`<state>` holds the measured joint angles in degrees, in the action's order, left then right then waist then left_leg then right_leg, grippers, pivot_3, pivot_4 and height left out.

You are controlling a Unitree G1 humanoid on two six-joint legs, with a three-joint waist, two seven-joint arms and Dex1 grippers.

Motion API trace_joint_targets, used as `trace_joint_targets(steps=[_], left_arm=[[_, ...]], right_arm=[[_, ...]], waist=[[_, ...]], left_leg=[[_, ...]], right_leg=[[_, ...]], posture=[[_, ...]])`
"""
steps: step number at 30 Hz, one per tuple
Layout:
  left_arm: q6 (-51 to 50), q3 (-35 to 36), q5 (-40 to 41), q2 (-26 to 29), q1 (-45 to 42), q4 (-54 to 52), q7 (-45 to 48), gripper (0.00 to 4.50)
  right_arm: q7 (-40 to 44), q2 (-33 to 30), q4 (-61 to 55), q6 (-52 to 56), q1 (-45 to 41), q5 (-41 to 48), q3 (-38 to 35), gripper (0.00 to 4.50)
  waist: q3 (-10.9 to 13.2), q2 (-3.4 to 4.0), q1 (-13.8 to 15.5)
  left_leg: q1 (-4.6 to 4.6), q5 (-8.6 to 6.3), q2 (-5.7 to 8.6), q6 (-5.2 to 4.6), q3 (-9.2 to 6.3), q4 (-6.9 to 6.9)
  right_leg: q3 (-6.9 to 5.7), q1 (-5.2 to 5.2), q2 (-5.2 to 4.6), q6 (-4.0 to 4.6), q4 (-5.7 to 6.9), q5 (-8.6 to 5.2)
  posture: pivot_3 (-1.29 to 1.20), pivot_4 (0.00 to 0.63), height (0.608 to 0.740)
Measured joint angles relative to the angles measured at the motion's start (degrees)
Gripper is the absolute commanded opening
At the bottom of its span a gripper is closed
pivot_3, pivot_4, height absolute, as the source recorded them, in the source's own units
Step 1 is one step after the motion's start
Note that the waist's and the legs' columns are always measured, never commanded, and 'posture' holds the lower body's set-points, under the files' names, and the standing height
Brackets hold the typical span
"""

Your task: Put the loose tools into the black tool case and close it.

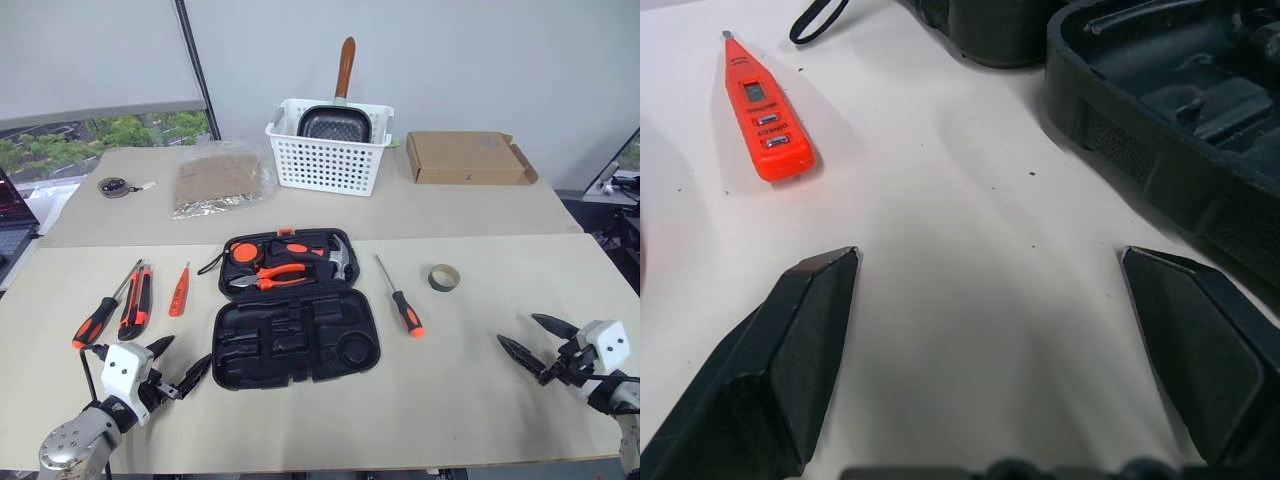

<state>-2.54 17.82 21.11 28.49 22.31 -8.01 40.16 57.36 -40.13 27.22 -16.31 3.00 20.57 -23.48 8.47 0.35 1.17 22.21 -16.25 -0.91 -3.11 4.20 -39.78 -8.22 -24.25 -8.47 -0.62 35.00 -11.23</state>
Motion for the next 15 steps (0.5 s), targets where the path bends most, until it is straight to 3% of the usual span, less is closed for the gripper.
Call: trace_joint_targets(steps=[10, 15], left_arm=[[1.26, 1.93, 2.52, -1.58, 1.69, -0.07, 0.55, 4.49], [0.63, 6.03, 7.54, -1.54, 0.52, -0.65, 1.04, 4.49]], right_arm=[[0.52, 0.0, 0.14, 0.09, -1.38, 0.01, 0.7, 4.5], [1.3, 0.18, -6.49, 3.03, -3.23, 1.23, 2.74, 4.5]], waist=[[0.09, -0.13, -0.45], [0.26, -0.38, -0.47]], left_leg=[[0.04, 0.0, 0.0, 0.0, 0.0, 0.0], [0.08, 0.0, -0.1, 0.01, -0.02, -0.01]], right_leg=[[0.0, -0.04, -0.01, 0.0, 0.01, 0.0], [-0.06, -0.08, 0.01, -0.01, 0.02, 0.01]], posture=[[0.0, 0.15, 0.7], [0.0, 0.15, 0.7]])
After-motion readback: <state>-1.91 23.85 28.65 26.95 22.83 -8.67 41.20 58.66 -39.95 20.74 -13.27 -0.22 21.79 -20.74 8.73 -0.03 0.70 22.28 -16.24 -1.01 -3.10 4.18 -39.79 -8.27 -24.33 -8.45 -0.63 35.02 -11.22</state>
